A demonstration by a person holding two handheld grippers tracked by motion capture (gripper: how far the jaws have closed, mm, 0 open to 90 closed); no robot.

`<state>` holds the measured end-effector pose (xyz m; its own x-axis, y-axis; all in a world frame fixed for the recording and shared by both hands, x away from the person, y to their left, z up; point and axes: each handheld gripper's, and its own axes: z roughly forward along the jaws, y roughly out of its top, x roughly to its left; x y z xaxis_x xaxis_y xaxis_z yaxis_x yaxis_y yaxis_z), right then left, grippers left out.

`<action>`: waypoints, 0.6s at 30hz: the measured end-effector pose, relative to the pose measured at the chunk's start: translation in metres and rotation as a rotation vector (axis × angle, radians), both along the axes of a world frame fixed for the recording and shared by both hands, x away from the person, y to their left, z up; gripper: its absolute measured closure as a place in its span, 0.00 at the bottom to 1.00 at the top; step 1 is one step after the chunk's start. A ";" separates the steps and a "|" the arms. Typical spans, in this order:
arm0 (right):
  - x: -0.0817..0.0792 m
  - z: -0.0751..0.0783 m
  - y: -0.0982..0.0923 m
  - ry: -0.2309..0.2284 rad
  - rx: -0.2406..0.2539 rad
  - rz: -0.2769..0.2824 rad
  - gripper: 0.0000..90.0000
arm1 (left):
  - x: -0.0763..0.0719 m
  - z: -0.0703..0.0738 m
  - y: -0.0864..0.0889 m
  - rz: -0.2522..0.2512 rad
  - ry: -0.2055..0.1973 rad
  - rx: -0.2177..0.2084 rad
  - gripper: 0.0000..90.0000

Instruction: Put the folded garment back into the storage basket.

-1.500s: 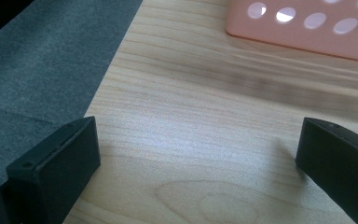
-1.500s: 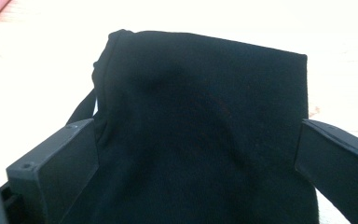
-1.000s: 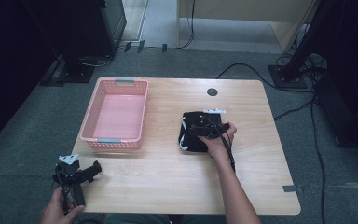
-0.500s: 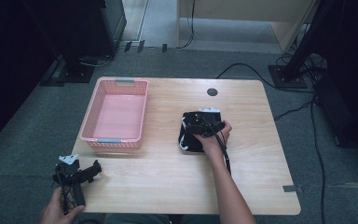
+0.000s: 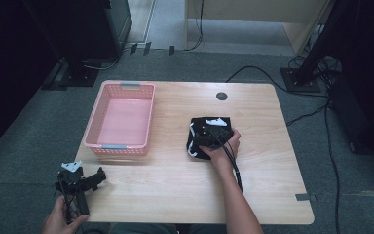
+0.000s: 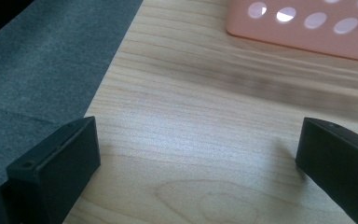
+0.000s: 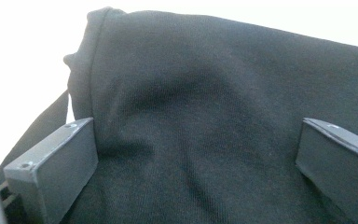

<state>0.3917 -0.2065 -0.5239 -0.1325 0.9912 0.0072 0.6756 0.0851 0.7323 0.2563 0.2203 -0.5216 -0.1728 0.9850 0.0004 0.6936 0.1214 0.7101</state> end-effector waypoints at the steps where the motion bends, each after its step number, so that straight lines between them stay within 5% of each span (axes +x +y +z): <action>1: 0.000 0.000 0.000 -0.002 0.000 0.001 0.00 | 0.000 0.000 0.000 0.000 0.000 0.000 0.00; 8: -0.003 0.000 -0.003 -0.023 0.007 0.015 0.11 | 0.000 0.000 0.000 0.003 -0.002 0.000 0.00; 18: -0.011 0.002 -0.020 -0.083 0.003 -0.050 0.65 | 0.000 0.000 0.000 0.003 -0.003 0.000 0.00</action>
